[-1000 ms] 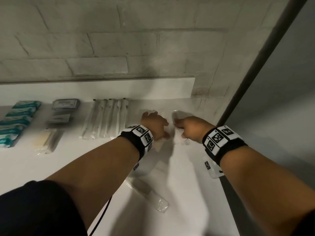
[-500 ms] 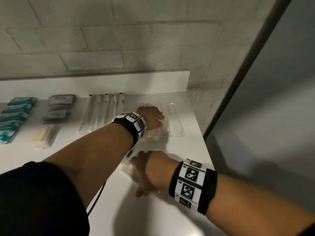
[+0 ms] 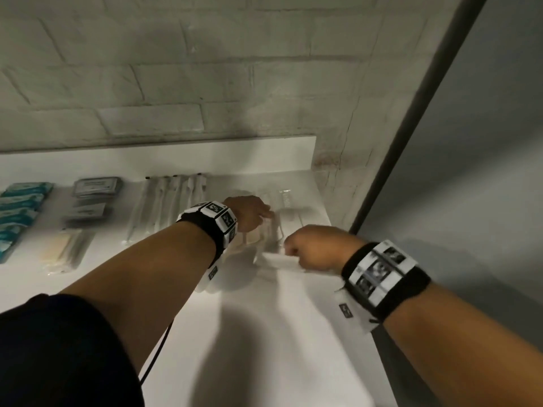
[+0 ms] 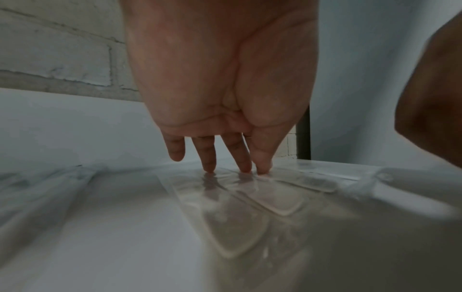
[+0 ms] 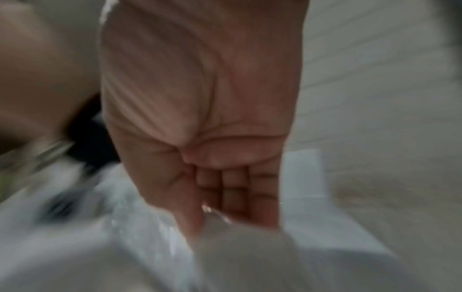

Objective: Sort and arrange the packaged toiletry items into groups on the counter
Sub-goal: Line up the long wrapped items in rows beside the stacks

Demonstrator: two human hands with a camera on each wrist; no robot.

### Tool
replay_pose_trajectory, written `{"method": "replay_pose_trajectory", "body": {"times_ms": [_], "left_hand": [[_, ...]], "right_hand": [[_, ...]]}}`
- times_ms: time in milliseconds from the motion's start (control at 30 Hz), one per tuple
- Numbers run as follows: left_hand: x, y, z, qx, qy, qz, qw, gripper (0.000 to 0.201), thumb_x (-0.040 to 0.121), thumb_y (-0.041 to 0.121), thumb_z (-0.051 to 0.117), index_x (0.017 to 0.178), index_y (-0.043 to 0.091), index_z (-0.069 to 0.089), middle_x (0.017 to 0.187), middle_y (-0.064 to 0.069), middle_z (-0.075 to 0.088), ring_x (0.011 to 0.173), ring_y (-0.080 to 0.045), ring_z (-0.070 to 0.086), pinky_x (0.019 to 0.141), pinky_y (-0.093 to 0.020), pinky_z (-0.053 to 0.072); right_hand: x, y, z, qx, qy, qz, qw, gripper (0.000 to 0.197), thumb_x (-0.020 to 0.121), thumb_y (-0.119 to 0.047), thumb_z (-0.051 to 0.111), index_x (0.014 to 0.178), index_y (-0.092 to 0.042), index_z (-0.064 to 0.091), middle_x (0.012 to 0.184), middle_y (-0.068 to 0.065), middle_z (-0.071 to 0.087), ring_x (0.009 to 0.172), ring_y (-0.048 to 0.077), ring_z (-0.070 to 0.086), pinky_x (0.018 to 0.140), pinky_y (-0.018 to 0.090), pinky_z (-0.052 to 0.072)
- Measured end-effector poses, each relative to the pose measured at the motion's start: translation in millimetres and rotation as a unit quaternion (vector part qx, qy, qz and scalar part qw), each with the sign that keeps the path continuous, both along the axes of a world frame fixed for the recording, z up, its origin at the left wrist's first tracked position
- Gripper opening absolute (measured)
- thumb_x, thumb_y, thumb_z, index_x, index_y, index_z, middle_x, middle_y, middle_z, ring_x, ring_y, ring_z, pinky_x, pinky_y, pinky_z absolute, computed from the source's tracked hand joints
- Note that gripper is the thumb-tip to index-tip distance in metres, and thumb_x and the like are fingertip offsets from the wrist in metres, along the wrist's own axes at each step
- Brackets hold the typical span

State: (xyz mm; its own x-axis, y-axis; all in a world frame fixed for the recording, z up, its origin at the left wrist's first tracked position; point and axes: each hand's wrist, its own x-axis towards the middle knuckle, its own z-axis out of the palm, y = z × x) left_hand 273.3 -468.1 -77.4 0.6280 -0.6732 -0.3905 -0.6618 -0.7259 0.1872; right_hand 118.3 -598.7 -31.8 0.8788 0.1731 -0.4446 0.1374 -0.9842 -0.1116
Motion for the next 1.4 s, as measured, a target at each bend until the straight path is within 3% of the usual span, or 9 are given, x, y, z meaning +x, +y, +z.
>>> {"method": "replay_pose_trajectory", "body": {"times_ms": [100, 200, 300, 367, 667, 767, 833, 967, 1400], "left_hand": [[1, 3, -4, -0.035, 0.007, 0.015, 0.999, 0.041, 0.098, 0.023, 0.044, 0.137, 0.035, 0.051, 0.151, 0.011, 0.038, 0.142, -0.011, 0.032, 0.118, -0.033, 0.022], [-3, 0, -4, -0.043, -0.02, 0.026, 0.999, 0.038, 0.097, 0.03, 0.046, 0.134, 0.037, 0.053, 0.149, 0.015, 0.041, 0.139, -0.009, 0.035, 0.116, -0.032, 0.025], [-6, -5, 0, -0.021, -0.078, 0.009, 0.997, 0.036, 0.096, 0.038, 0.044, 0.13, 0.042, 0.055, 0.146, 0.019, 0.044, 0.137, -0.011, 0.038, 0.113, -0.032, 0.029], [-6, -7, 1, -0.017, -0.097, -0.003, 0.995, 0.035, 0.094, 0.041, 0.045, 0.127, 0.042, 0.058, 0.143, 0.019, 0.048, 0.136, -0.013, 0.039, 0.111, -0.033, 0.031], [-26, -35, -6, -0.132, -0.196, -0.002, 0.972, 0.046, 0.079, 0.052, 0.063, 0.115, 0.024, 0.068, 0.13, -0.006, 0.06, 0.125, -0.032, 0.051, 0.104, -0.042, 0.036], [-37, -48, -12, 0.004, -0.147, 0.01, 0.989, 0.071, 0.078, 0.067, 0.055, 0.137, 0.028, 0.05, 0.149, 0.001, 0.043, 0.145, -0.028, 0.025, 0.116, -0.046, 0.015], [-38, -51, -12, 0.012, -0.131, 0.027, 0.991, 0.077, 0.078, 0.069, 0.055, 0.143, 0.029, 0.043, 0.153, 0.003, 0.037, 0.147, -0.025, 0.017, 0.118, -0.046, 0.008], [-37, -48, -13, -0.003, -0.11, 0.035, 0.993, 0.08, 0.075, 0.069, 0.058, 0.143, 0.031, 0.042, 0.153, 0.005, 0.036, 0.148, -0.024, 0.016, 0.118, -0.046, 0.008], [-42, -46, -9, -0.031, -0.101, 0.036, 0.994, 0.074, 0.081, 0.061, 0.057, 0.144, 0.027, 0.04, 0.155, 0.003, 0.033, 0.147, -0.024, 0.016, 0.117, -0.046, 0.009]], "right_hand": [[22, -44, 1, 0.065, 0.012, -0.161, 0.985, 0.028, 0.084, -0.002, 0.058, 0.11, -0.009, 0.067, 0.103, 0.009, 0.067, 0.087, 0.025, 0.066, 0.063, 0.028, 0.05], [40, -67, -8, 0.178, -0.005, -0.293, 0.939, 0.036, 0.087, 0.001, 0.06, 0.123, -0.004, 0.059, 0.11, 0.019, 0.067, 0.089, 0.033, 0.07, 0.078, 0.038, 0.059], [53, -75, -23, 0.078, -0.061, -0.254, 0.962, 0.045, 0.093, -0.007, 0.052, 0.138, -0.008, 0.049, 0.135, 0.015, 0.055, 0.12, 0.03, 0.056, 0.101, 0.033, 0.046], [57, -73, -29, 0.007, -0.084, -0.19, 0.978, 0.046, 0.093, -0.008, 0.051, 0.139, -0.012, 0.05, 0.14, 0.011, 0.051, 0.127, 0.029, 0.05, 0.105, 0.031, 0.04], [70, -71, -42, -0.037, -0.073, -0.113, 0.99, 0.038, 0.086, -0.012, 0.059, 0.124, -0.016, 0.063, 0.126, 0.007, 0.062, 0.112, 0.028, 0.059, 0.089, 0.03, 0.046], [69, -74, -41, -0.013, -0.065, -0.119, 0.991, 0.054, 0.082, -0.023, 0.072, 0.133, -0.019, 0.055, 0.147, 0.0, 0.046, 0.123, 0.026, 0.053, 0.095, 0.029, 0.043], [67, -77, -42, 0.004, -0.062, -0.13, 0.99, 0.057, 0.081, -0.025, 0.073, 0.134, -0.019, 0.053, 0.141, 0.003, 0.052, 0.121, 0.027, 0.054, 0.088, 0.027, 0.04], [62, -82, -45, 0.026, -0.063, -0.14, 0.988, 0.054, 0.078, -0.025, 0.075, 0.129, -0.021, 0.056, 0.125, 0.005, 0.063, 0.112, 0.028, 0.059, 0.085, 0.028, 0.041], [55, -80, -36, 0.028, -0.048, -0.135, 0.989, 0.058, 0.08, -0.025, 0.072, 0.134, -0.021, 0.052, 0.132, 0.004, 0.059, 0.115, 0.027, 0.057, 0.093, 0.032, 0.046]]}}
